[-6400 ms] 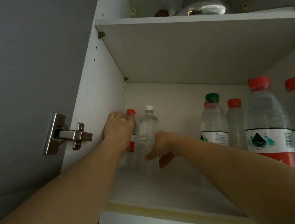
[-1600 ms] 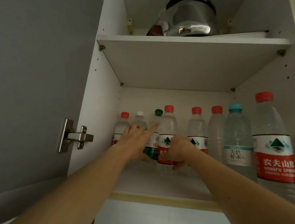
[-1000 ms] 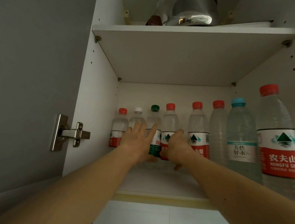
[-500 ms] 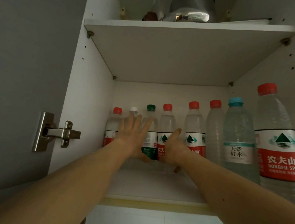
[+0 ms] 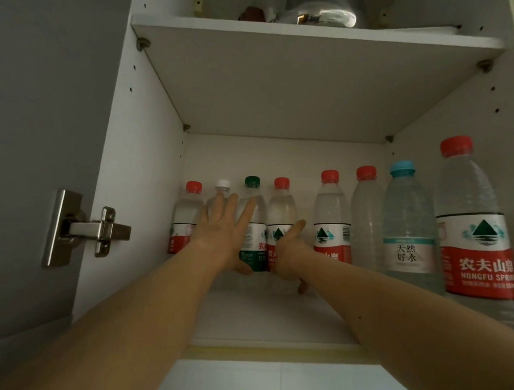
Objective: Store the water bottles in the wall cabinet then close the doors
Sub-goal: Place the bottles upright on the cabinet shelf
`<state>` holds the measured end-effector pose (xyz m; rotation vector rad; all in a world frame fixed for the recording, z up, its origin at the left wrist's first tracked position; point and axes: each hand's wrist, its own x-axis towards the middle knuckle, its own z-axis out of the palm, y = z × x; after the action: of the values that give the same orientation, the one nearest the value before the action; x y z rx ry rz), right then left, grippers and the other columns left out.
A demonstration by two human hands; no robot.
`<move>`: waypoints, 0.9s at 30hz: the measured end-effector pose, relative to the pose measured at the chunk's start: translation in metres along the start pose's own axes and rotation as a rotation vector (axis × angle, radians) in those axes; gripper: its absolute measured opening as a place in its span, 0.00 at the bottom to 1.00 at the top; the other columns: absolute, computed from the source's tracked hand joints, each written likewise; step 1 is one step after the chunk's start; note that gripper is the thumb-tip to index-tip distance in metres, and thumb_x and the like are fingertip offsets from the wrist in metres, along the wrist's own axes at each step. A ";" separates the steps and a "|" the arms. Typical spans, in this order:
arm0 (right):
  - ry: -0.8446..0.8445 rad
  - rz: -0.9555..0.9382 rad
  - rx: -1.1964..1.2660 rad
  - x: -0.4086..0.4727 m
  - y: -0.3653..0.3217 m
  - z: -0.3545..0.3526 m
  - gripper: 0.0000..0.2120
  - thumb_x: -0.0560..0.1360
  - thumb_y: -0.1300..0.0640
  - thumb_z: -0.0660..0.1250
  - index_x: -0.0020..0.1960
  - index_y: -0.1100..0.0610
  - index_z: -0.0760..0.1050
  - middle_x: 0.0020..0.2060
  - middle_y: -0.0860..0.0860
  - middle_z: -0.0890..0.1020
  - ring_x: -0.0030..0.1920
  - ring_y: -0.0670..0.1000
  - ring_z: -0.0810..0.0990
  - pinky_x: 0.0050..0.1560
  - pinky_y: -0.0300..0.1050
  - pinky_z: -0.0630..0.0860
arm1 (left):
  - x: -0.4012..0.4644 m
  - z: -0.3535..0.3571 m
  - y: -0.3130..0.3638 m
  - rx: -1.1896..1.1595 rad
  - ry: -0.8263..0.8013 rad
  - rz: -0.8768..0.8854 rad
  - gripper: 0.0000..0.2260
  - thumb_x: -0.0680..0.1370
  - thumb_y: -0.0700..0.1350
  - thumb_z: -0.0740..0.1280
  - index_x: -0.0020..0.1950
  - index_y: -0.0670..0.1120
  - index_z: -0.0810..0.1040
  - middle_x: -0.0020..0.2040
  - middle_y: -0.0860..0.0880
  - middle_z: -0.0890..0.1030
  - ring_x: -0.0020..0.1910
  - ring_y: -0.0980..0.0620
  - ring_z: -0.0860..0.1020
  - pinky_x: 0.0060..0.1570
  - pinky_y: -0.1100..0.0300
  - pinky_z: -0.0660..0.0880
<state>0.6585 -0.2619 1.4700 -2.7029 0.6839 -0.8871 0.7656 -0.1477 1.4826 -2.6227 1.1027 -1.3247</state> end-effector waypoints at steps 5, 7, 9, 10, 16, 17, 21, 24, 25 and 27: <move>0.003 0.026 0.020 -0.005 -0.002 -0.001 0.48 0.79 0.57 0.68 0.78 0.66 0.32 0.74 0.71 0.63 0.72 0.70 0.67 0.71 0.63 0.66 | -0.002 -0.003 -0.005 -0.030 0.051 0.044 0.58 0.68 0.66 0.75 0.82 0.50 0.38 0.81 0.39 0.44 0.80 0.35 0.44 0.77 0.37 0.51; -0.019 0.046 0.024 -0.010 -0.004 -0.004 0.49 0.78 0.57 0.69 0.78 0.66 0.33 0.74 0.71 0.63 0.72 0.70 0.67 0.71 0.63 0.66 | -0.004 -0.004 -0.007 -0.073 0.066 0.054 0.57 0.68 0.65 0.76 0.81 0.51 0.40 0.81 0.40 0.46 0.80 0.36 0.45 0.76 0.38 0.53; -0.014 0.049 0.023 -0.015 -0.007 -0.010 0.45 0.78 0.57 0.70 0.79 0.68 0.41 0.72 0.70 0.65 0.71 0.68 0.69 0.70 0.61 0.68 | -0.006 -0.007 -0.009 -0.103 0.092 0.064 0.54 0.68 0.64 0.76 0.81 0.51 0.43 0.80 0.40 0.48 0.80 0.37 0.47 0.76 0.39 0.55; -0.014 0.040 0.016 -0.018 -0.009 -0.013 0.40 0.78 0.57 0.69 0.78 0.70 0.48 0.70 0.69 0.69 0.69 0.67 0.71 0.68 0.58 0.70 | -0.006 -0.007 -0.010 -0.117 0.106 0.067 0.53 0.69 0.63 0.76 0.81 0.51 0.44 0.80 0.40 0.49 0.80 0.37 0.48 0.76 0.39 0.56; 0.100 -0.140 -0.047 -0.060 -0.006 -0.047 0.04 0.78 0.62 0.67 0.48 0.56 0.72 0.43 0.52 0.79 0.42 0.52 0.79 0.46 0.48 0.80 | -0.013 -0.013 -0.011 -0.252 0.243 0.066 0.42 0.74 0.60 0.73 0.80 0.50 0.54 0.78 0.41 0.58 0.77 0.41 0.57 0.71 0.44 0.66; 0.167 -0.179 -0.093 -0.071 -0.003 -0.053 0.03 0.78 0.62 0.66 0.48 0.56 0.74 0.43 0.52 0.79 0.42 0.52 0.79 0.45 0.49 0.79 | -0.013 -0.016 -0.010 -0.274 0.252 0.062 0.41 0.74 0.60 0.73 0.80 0.50 0.54 0.78 0.41 0.59 0.77 0.42 0.58 0.70 0.45 0.67; 0.502 -0.363 -0.386 -0.113 0.036 -0.075 0.13 0.75 0.61 0.69 0.60 0.59 0.77 0.61 0.57 0.77 0.62 0.59 0.75 0.61 0.55 0.76 | -0.015 -0.030 -0.005 -0.380 0.342 0.063 0.37 0.76 0.60 0.71 0.79 0.48 0.59 0.76 0.43 0.63 0.74 0.44 0.62 0.65 0.48 0.72; 0.625 -0.465 -0.760 -0.134 0.076 -0.093 0.20 0.70 0.57 0.77 0.60 0.57 0.80 0.73 0.62 0.69 0.77 0.66 0.60 0.76 0.68 0.58 | -0.013 -0.048 0.015 -0.552 0.348 0.073 0.37 0.76 0.62 0.69 0.79 0.49 0.59 0.75 0.46 0.62 0.72 0.45 0.65 0.63 0.48 0.72; 0.573 -0.460 -0.855 -0.139 0.085 -0.099 0.21 0.70 0.54 0.77 0.62 0.54 0.80 0.76 0.62 0.65 0.79 0.67 0.55 0.76 0.72 0.50 | -0.012 -0.055 0.025 -0.615 0.330 0.072 0.38 0.76 0.62 0.69 0.80 0.50 0.58 0.76 0.47 0.61 0.72 0.46 0.65 0.64 0.48 0.71; 0.448 -0.452 -0.993 -0.140 0.102 -0.106 0.23 0.75 0.47 0.71 0.69 0.50 0.75 0.80 0.59 0.57 0.80 0.66 0.46 0.74 0.74 0.38 | -0.010 -0.067 0.047 -0.701 0.284 0.073 0.39 0.75 0.63 0.70 0.80 0.52 0.56 0.76 0.48 0.60 0.73 0.46 0.65 0.65 0.47 0.71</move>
<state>0.4586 -0.2877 1.4494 -3.6654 0.7390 -1.6430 0.6866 -0.1574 1.5045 -2.8209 2.0006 -1.5484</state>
